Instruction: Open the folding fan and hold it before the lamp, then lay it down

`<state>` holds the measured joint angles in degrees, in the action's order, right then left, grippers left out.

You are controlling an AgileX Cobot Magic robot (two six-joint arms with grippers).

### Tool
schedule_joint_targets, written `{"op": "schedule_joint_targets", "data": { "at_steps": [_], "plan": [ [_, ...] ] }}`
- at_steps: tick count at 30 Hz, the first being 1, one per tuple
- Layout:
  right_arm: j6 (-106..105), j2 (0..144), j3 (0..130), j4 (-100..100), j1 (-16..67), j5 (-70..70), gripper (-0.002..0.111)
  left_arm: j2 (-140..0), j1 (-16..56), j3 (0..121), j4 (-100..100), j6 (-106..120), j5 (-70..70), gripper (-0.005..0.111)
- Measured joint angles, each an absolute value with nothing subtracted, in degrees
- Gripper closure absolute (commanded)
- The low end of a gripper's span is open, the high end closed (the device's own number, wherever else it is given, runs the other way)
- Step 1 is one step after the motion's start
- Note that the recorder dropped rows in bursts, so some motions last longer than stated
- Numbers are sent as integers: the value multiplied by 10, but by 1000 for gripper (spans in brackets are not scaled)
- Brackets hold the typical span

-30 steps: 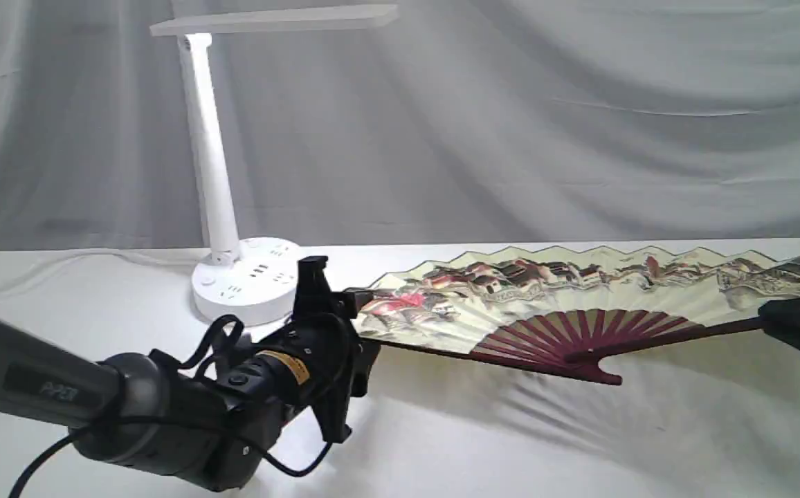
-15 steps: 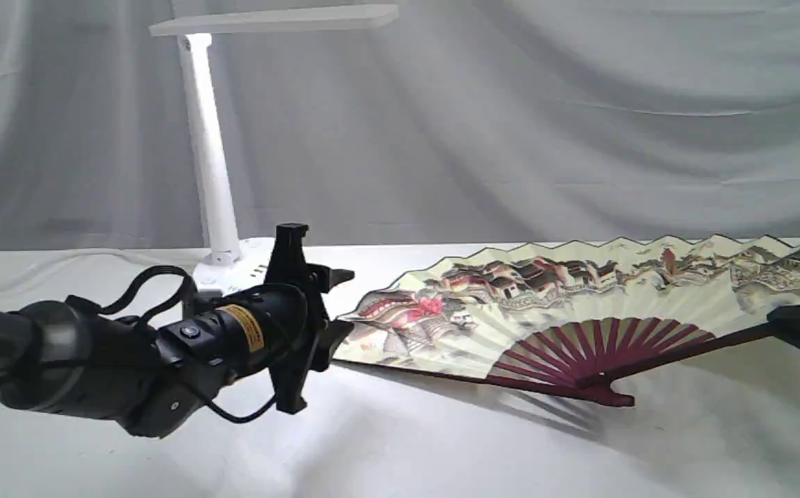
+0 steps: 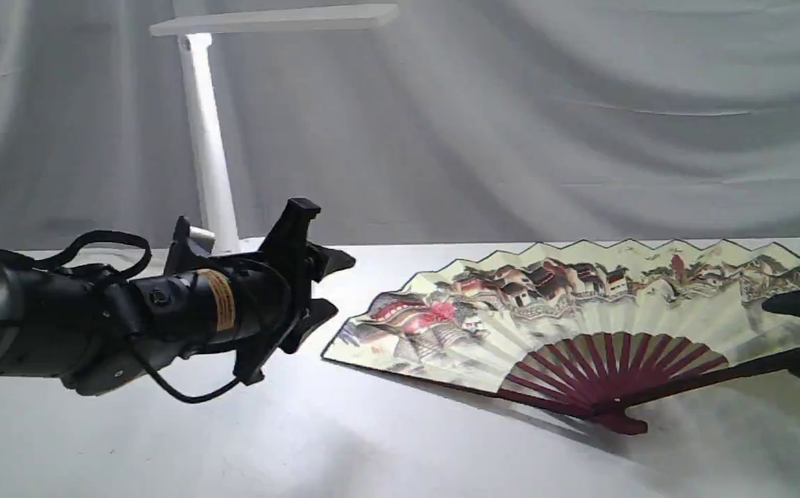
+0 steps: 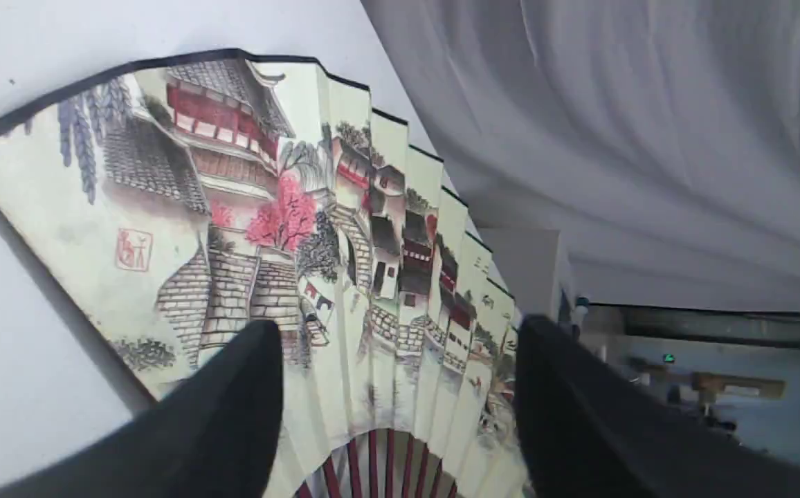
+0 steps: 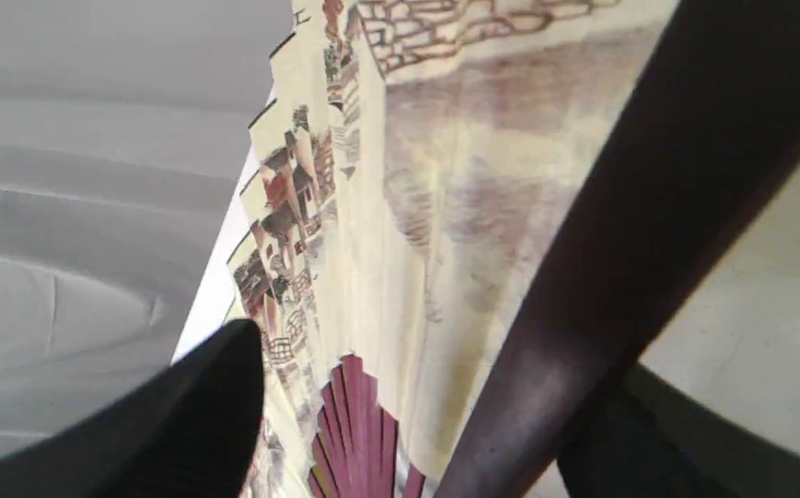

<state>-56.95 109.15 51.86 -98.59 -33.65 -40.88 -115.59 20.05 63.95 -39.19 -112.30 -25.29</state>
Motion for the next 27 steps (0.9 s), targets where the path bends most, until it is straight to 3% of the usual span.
{"op": "schedule_joint_targets", "data": {
  "at_steps": [9, 18, 27],
  "plan": [
    [-524, 1091, 519, -894, -337, -401, 47, -1154, 201, 639, -440, -1125, -253, 56],
    [-513, 1091, 519, -894, -340, -283, 47, -1154, 201, 639, -559, -1198, -249, 56],
    [-418, 1091, 519, -814, -345, -364, 48, -1154, 201, 639, -536, -1213, -228, 57]
  ]
}}
